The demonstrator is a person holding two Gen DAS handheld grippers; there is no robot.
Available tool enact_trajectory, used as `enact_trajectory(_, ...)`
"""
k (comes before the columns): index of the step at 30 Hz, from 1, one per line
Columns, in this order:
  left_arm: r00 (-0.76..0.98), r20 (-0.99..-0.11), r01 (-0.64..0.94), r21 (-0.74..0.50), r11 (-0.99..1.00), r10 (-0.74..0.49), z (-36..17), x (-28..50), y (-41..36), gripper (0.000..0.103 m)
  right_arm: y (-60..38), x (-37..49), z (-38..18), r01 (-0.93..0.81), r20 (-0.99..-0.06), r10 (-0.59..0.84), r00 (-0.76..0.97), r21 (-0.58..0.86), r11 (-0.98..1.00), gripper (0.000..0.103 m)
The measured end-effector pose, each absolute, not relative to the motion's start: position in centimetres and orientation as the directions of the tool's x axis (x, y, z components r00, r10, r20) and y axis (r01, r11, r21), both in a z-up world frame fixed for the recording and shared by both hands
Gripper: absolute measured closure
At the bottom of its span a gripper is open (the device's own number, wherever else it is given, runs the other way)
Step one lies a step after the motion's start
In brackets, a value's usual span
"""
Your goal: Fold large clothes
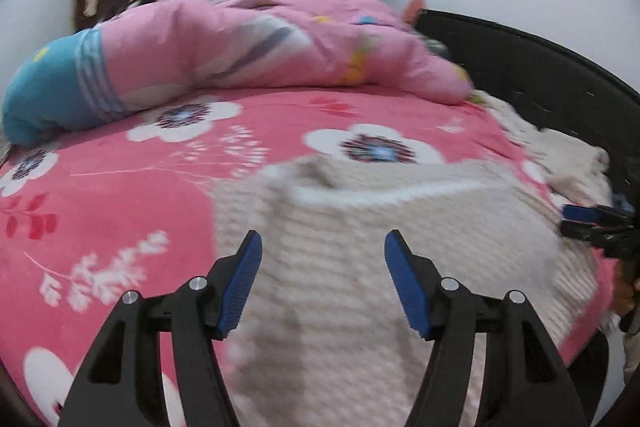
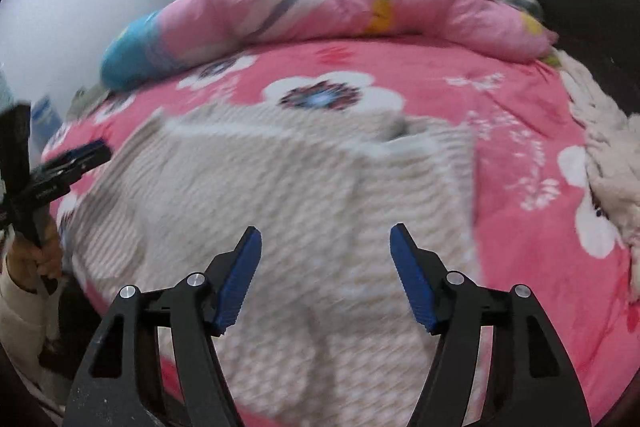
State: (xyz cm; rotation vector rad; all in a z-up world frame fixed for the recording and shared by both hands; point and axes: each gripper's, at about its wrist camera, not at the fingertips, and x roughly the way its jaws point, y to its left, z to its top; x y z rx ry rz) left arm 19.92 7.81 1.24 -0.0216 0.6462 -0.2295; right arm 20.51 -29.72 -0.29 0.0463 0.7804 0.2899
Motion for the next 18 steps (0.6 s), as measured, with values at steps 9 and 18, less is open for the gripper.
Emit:
enact_trajectory(9, 0.647, -0.730, 0.174, -0.140, 0.975, -0.220, -1.5, 27.8, 8.7, 0.053, -34.2, 28.0, -1.1, -0.178, -0.715, 0.310, 0.626, 0.256, 0.950, 0.040)
enact_trajectory(18, 0.626, -0.754, 0.188, -0.104, 0.977, -0.201, -2.2, 28.8, 7.7, 0.062, -32.4, 29.5, -2.5, -0.263, -0.782, 0.329, 0.530, 0.218, 0.940, 0.052)
